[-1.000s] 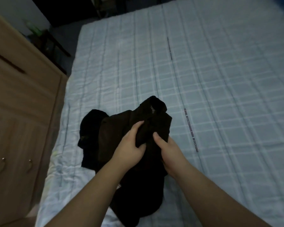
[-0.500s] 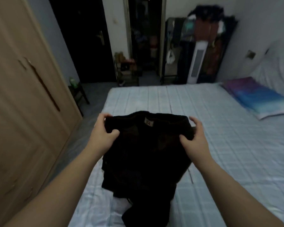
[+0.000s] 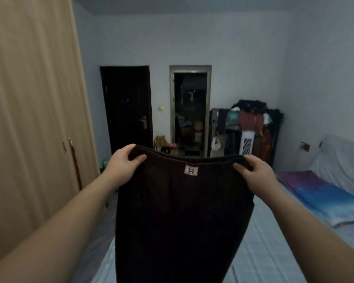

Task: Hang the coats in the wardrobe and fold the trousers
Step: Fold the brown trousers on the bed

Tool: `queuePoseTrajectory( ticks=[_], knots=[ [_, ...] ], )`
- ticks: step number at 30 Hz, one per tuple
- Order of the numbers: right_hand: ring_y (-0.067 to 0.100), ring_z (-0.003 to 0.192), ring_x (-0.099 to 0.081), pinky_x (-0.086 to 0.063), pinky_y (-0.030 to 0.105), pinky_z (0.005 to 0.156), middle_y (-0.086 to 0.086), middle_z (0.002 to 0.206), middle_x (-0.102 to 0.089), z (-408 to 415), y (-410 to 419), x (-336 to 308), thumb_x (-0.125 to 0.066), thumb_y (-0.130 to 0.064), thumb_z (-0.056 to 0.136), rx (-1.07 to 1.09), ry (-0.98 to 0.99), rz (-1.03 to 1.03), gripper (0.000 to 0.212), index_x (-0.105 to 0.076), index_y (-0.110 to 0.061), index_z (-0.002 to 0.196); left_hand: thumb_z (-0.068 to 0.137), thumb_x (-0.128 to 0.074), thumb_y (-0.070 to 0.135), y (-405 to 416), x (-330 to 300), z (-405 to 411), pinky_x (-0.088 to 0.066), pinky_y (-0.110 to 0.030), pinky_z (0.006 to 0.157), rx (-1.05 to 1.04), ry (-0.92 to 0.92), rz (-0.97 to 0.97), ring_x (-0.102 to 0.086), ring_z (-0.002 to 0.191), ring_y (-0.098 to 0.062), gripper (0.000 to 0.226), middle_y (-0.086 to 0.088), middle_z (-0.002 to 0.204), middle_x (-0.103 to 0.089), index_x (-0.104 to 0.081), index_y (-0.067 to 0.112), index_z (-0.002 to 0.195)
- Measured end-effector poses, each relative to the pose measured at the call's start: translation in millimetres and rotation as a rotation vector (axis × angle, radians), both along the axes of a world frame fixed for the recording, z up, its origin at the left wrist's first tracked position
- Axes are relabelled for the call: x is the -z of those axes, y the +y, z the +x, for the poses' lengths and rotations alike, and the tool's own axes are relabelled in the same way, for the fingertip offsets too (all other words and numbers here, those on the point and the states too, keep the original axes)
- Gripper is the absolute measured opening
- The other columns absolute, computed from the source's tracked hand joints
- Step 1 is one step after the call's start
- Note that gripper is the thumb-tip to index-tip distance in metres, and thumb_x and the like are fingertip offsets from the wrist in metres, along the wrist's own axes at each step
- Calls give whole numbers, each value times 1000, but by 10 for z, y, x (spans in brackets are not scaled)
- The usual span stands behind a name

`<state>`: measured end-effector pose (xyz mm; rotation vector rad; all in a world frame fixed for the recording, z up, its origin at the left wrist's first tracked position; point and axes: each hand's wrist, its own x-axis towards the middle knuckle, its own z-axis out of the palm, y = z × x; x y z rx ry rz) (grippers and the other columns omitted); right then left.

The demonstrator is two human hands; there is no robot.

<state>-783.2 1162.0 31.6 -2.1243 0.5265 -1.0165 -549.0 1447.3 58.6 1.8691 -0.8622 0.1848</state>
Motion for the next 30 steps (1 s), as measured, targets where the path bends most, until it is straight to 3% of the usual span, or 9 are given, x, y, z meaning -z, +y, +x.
queuePoseTrajectory(
  ticks=[5,7,12,15,18,20,24,27,30],
  knots=[
    [-8,76,-61,-42,6,63,-6,85,-69,-86,-273,-538,-59,-19,99,42,-191,-166,11,-67,-18,92,95,-62,24,-92,-560,-55,-54,-37,83,16,-137,-99,-67,87,-11,8,8,86,-71,-67,28,91],
    [-10,73,-60,-39,5,62,-9,81,-67,-145,-356,-829,-58,-16,100,65,-257,-245,11,-65,-18,92,97,-60,24,-44,-795,-68,-54,-35,80,17,-164,-139,-68,86,-10,11,11,86,-72,-68,30,91],
    [25,82,-63,-47,39,75,6,85,-69,-256,-704,-1304,-54,-40,94,132,-291,-309,37,-68,-6,98,101,-53,16,136,-1188,-32,-50,-25,70,-29,-67,-234,-65,85,-16,16,2,90,-70,-66,24,96],
    [30,91,-64,-46,40,81,5,87,-67,-201,-853,-1339,-54,-40,95,140,-226,-271,37,-69,-7,103,101,-53,18,91,-1231,-14,-47,-21,64,-36,-3,-196,-65,83,-15,13,-1,93,-69,-66,21,100],
    [22,95,-58,-36,30,79,-2,88,-63,-51,-863,-1244,-57,-27,101,78,-59,-129,22,-70,-13,110,99,-58,21,-117,-1137,41,-56,-25,68,48,116,-111,-72,90,-27,17,-11,96,-75,-71,12,104],
    [18,89,-59,-38,29,70,-8,83,-63,104,-816,-1138,-58,-30,100,34,34,-77,17,-69,-17,99,98,-59,23,-335,-1020,66,-58,-29,73,109,241,-51,-72,93,-29,21,-14,99,-75,-72,8,104],
    [21,77,-65,-45,26,59,5,84,-69,423,-824,-911,-58,-30,100,2,93,197,23,-71,-13,94,97,-59,24,-636,-762,117,-57,-33,71,127,588,-17,-74,89,-29,25,-16,102,-75,-71,4,107],
    [30,82,-69,-56,36,71,13,90,-71,543,-884,-673,-65,-32,95,5,188,466,26,-72,-8,96,98,-56,29,-738,-535,211,-56,-35,72,116,803,89,-73,89,-31,32,-18,104,-74,-68,3,113],
    [37,86,-70,-58,46,83,20,95,-72,685,-885,-337,-69,-29,93,34,193,649,30,-69,1,100,100,-53,29,-958,-229,198,-56,-31,62,131,938,47,-73,70,-26,30,-16,85,-76,-67,4,109]
  ],
)
